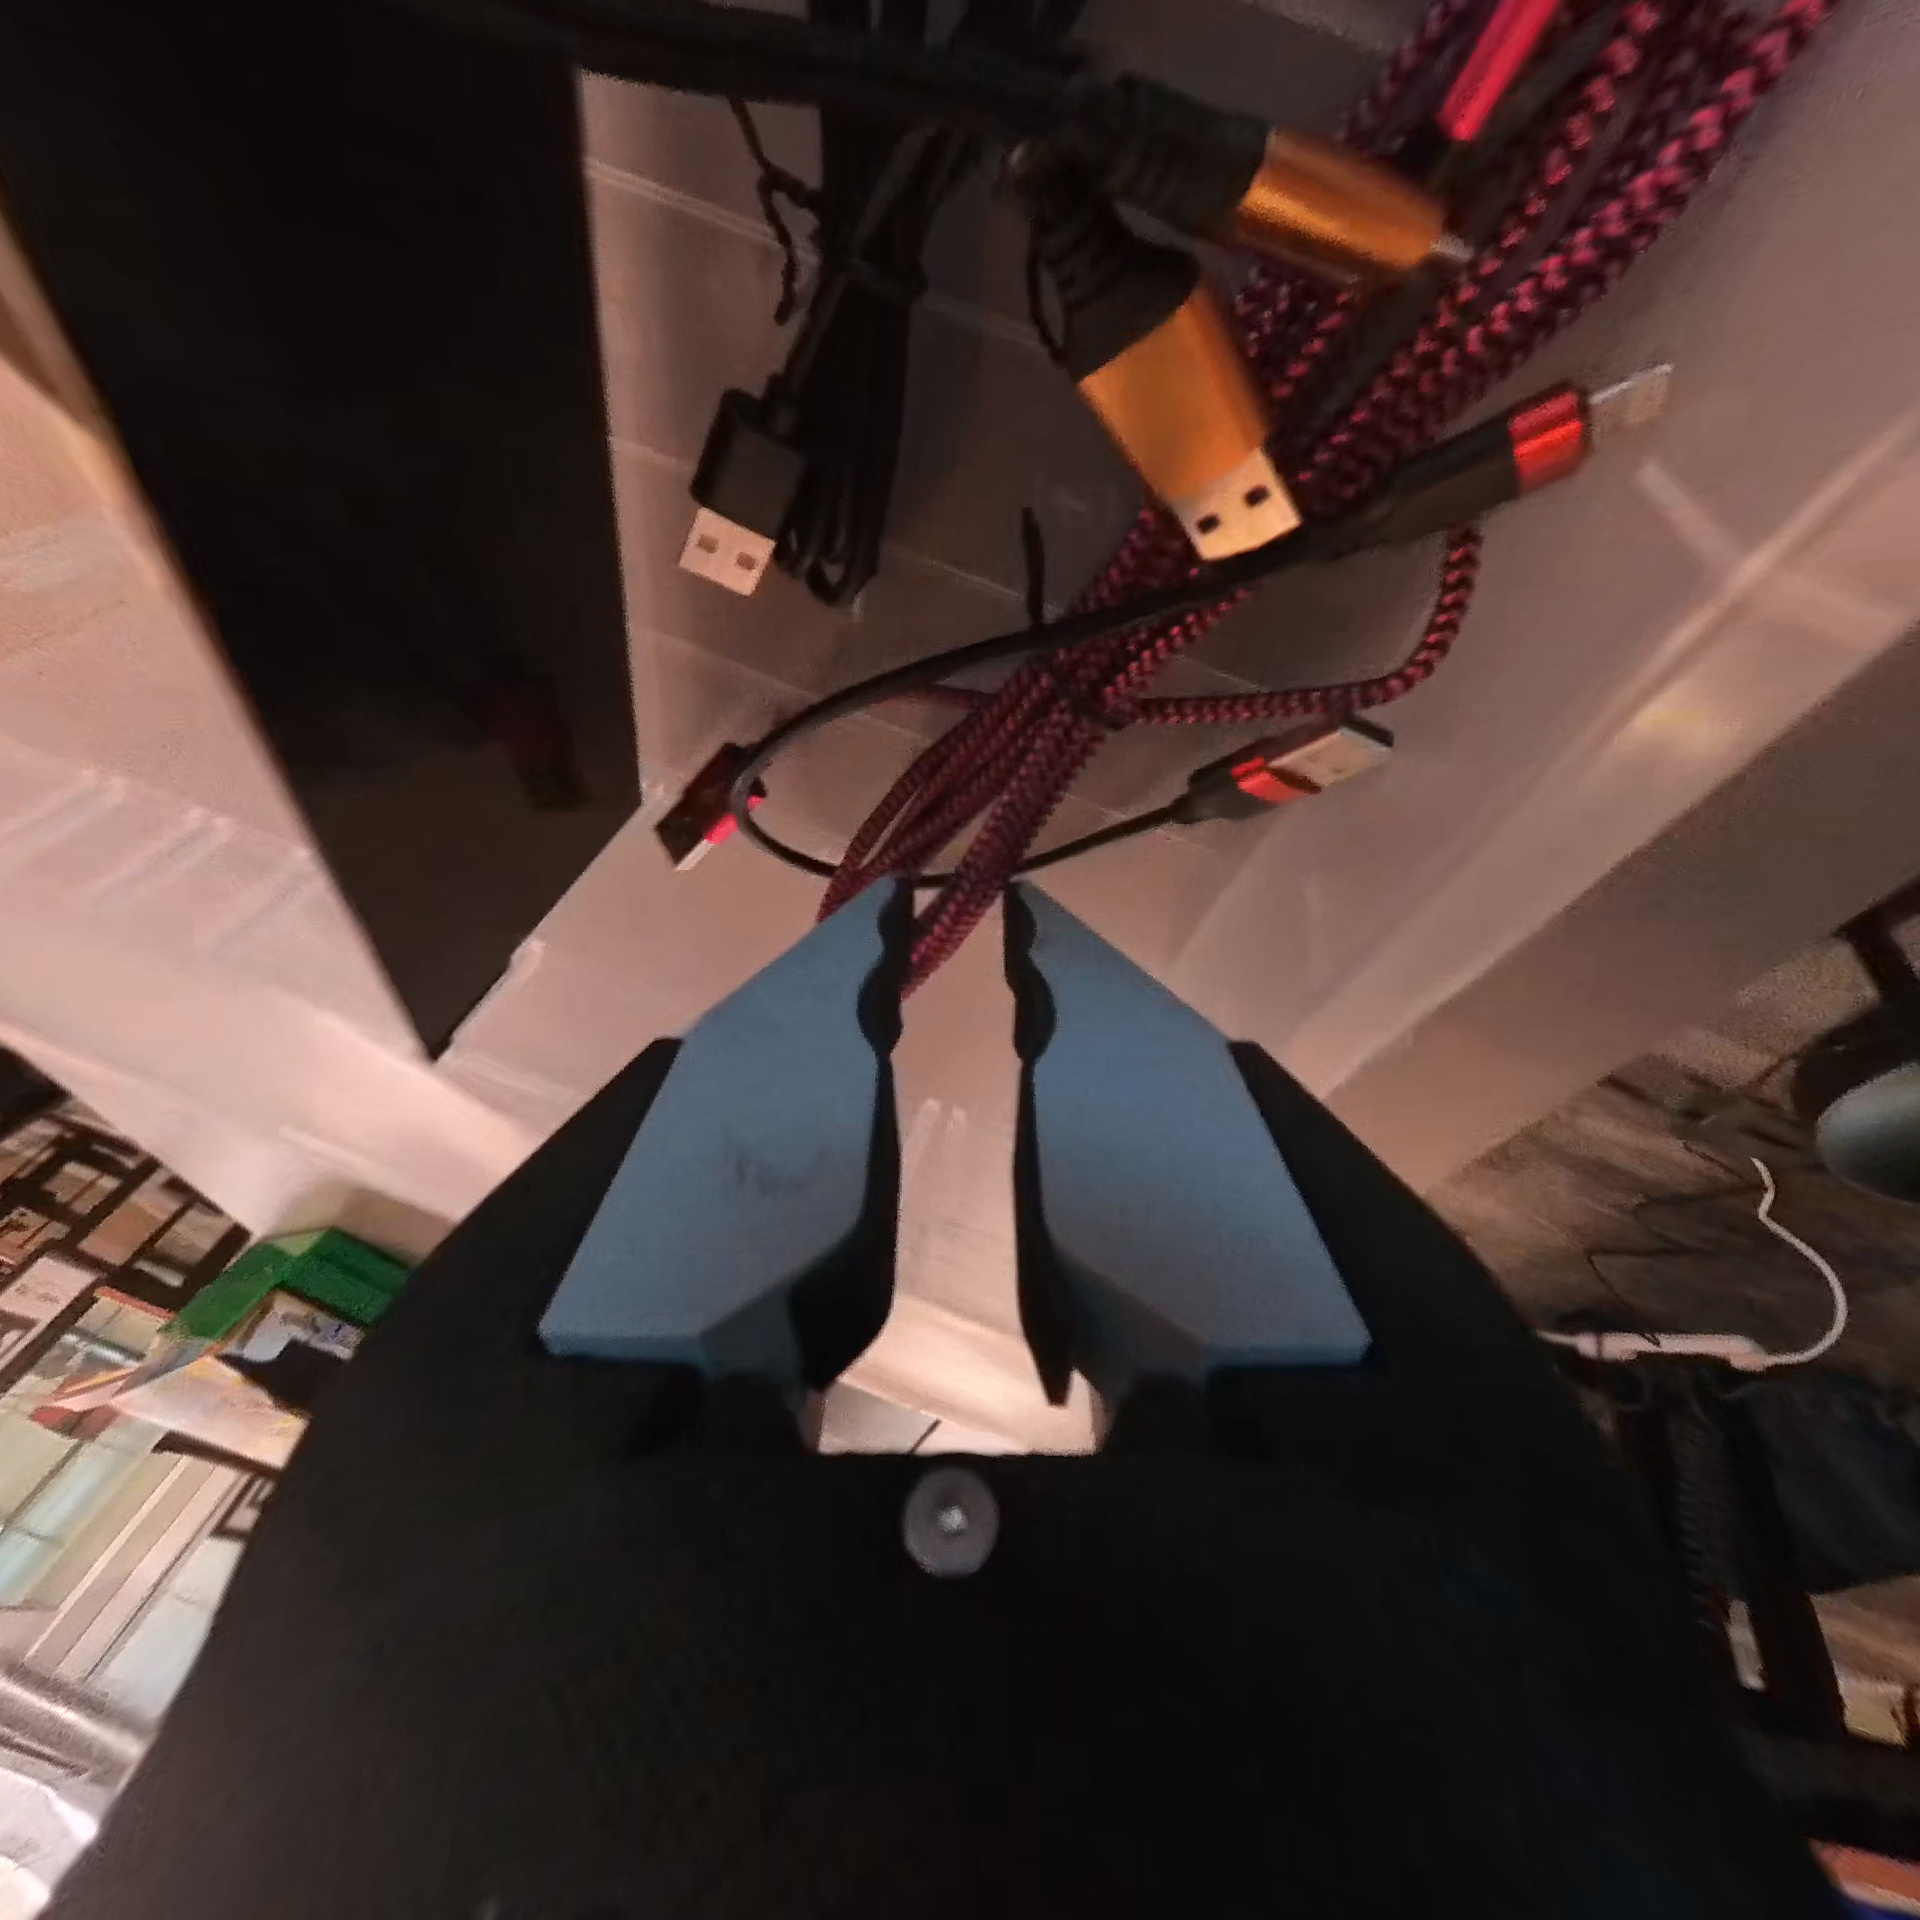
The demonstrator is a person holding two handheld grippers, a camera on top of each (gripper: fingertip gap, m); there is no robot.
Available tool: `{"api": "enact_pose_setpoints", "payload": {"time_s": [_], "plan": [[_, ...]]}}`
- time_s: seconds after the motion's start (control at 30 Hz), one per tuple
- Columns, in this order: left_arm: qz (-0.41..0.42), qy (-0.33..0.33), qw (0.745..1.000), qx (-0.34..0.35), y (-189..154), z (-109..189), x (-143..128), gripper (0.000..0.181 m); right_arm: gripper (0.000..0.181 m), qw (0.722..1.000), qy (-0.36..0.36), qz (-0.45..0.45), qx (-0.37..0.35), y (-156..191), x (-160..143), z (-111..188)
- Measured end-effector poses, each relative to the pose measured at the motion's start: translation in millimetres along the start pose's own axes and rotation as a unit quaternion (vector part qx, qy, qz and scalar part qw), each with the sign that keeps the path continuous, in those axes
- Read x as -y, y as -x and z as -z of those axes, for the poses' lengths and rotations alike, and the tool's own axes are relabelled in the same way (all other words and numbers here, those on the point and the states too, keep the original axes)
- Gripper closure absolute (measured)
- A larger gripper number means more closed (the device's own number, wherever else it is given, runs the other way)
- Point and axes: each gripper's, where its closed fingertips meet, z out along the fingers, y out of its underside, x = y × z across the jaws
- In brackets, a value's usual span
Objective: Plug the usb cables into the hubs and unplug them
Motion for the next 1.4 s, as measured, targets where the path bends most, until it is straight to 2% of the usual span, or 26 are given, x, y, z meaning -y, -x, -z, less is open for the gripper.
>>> {"api": "enact_pose_setpoints", "payload": {"time_s": [0.1,0.2,0.43,0.57,0.67,0.8,0.93,1.03,1.13,1.2,1.3,1.4], "plan": [[0.018,-0.033,0.999,0.010,9.5,12.7,5.8,0.164,0.168,1.000,-0.002,0.000,0.000,-0.2,1.1,0.8],[0.016,-0.033,0.999,0.034,22.5,14.4,8.8,0.164,0.168,1.000,-0.003,-0.001,-0.001,-0.5,1.3,1.4],[-0.014,-0.040,0.998,0.051,33.1,-12.0,31.0,0.160,0.168,1.000,-0.002,-0.005,-0.002,-2.1,0.4,1.7],[-0.019,-0.044,0.998,0.037,32.1,-25.1,32.7,0.171,0.168,1.000,-0.003,-0.004,-0.001,-2.2,0.9,1.8],[-0.033,-0.026,0.998,0.052,34.9,-21.6,23.8,0.177,0.168,1.000,-0.003,-0.005,-0.001,-2.5,0.9,1.8],[-0.020,-0.024,0.993,0.113,54.0,13.4,8.0,0.180,0.168,1.000,-0.005,-0.005,0.000,-1.7,2.2,2.4],[0.012,-0.037,0.976,0.212,84.6,74.3,-8.5,0.180,0.168,1.000,-0.006,-0.001,0.000,-0.4,3.0,2.8],[0.055,-0.030,0.946,0.318,116.6,130.3,-26.7,0.180,0.168,1.000,-0.007,-0.004,-0.001,-0.6,3.2,3.3],[0.110,-0.038,0.898,0.423,142.6,188.7,-36.1,0.180,0.168,1.000,-0.007,-0.007,-0.002,-1.7,2.8,3.7],[0.117,-0.072,0.880,0.454,143.8,215.2,-20.7,0.180,0.168,1.000,-0.009,-0.010,0.000,-1.9,3.3,4.1],[0.119,-0.104,0.876,0.456,133.2,232.2,16.5,0.180,0.166,0.999,-0.028,-0.022,0.034,6.5,9.7,7.0],[0.120,-0.148,0.889,0.415,116.1,231.1,69.4,0.180,0.168,0.985,-0.075,-0.027,0.151,41.9,27.0,19.0]]}}
